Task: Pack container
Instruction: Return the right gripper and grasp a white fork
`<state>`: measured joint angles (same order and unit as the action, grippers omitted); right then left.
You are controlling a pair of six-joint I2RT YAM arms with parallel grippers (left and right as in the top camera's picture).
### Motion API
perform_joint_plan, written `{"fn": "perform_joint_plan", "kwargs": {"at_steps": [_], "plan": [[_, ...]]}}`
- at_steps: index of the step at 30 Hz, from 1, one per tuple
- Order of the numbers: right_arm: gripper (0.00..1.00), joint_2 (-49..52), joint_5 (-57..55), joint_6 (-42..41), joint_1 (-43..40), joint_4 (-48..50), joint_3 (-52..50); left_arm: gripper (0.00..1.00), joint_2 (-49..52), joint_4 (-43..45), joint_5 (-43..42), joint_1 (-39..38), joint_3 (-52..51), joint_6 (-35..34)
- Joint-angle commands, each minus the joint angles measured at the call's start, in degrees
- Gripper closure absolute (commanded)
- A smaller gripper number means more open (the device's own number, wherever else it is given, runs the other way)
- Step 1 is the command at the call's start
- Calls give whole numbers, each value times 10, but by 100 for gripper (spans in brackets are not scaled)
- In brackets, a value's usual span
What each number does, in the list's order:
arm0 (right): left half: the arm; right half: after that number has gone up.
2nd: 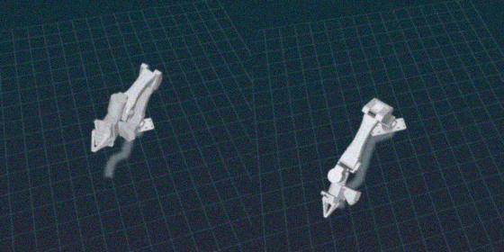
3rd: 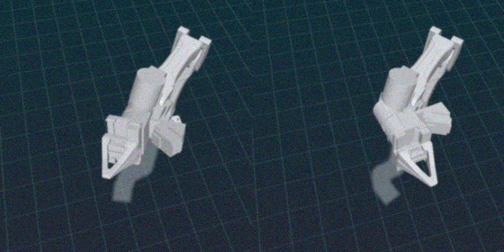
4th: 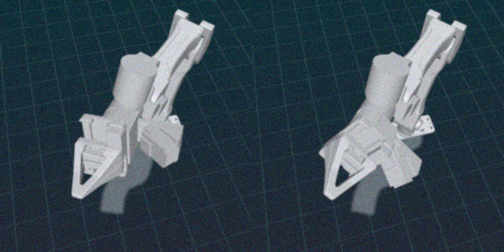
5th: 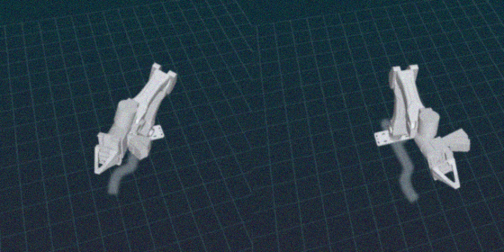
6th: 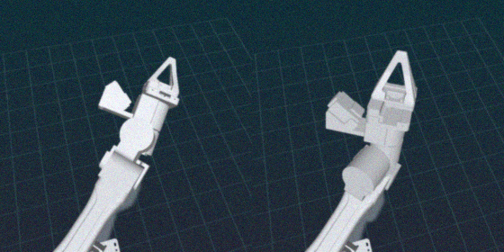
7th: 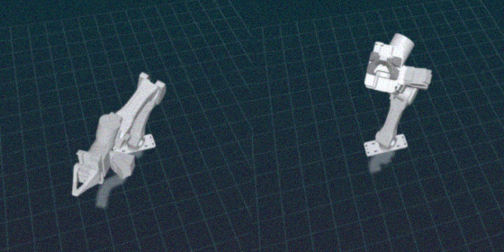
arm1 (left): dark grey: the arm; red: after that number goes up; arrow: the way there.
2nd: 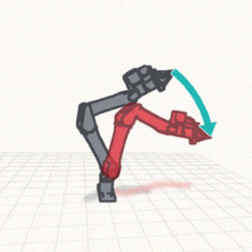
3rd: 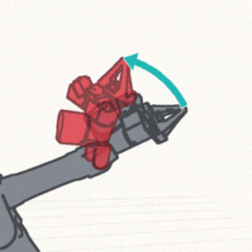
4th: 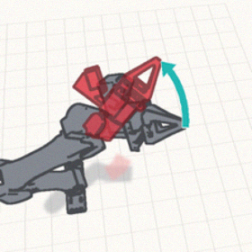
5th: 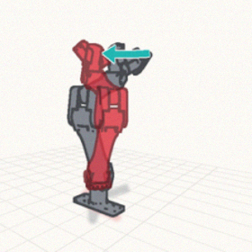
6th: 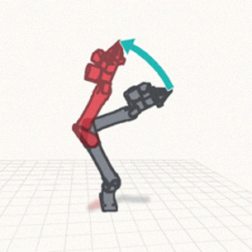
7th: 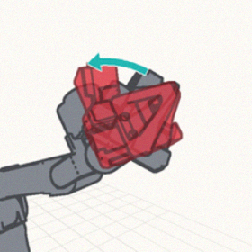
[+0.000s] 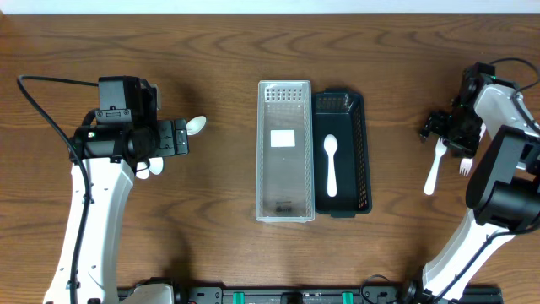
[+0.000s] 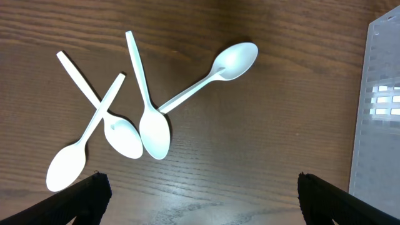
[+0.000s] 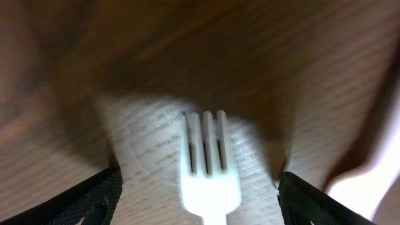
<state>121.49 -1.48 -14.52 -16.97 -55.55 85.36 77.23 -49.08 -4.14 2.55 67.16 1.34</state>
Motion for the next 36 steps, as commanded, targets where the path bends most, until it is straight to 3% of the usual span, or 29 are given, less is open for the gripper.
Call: {"fn": "perform_joint_plan", "kwargs": {"at_steps": [1, 5, 9, 21, 25, 36], "plan": [[17, 12, 1, 4, -1, -1, -5, 2, 2, -2, -2, 3, 6, 3], [27, 12, 1, 4, 1, -2, -9, 2, 2, -1, -2, 3, 6, 3], [50, 12, 1, 4, 1, -3, -15, 2, 2, -1, -2, 3, 6, 3], [55, 12, 1, 4, 1, 0, -16, 2, 2, -2, -2, 3, 6, 3], [69, 12, 0, 4, 1, 1, -16, 2, 2, -2, -2, 3, 6, 3], [77, 12, 0, 4, 1, 3, -16, 2, 2, -1, -2, 3, 6, 3]]}}
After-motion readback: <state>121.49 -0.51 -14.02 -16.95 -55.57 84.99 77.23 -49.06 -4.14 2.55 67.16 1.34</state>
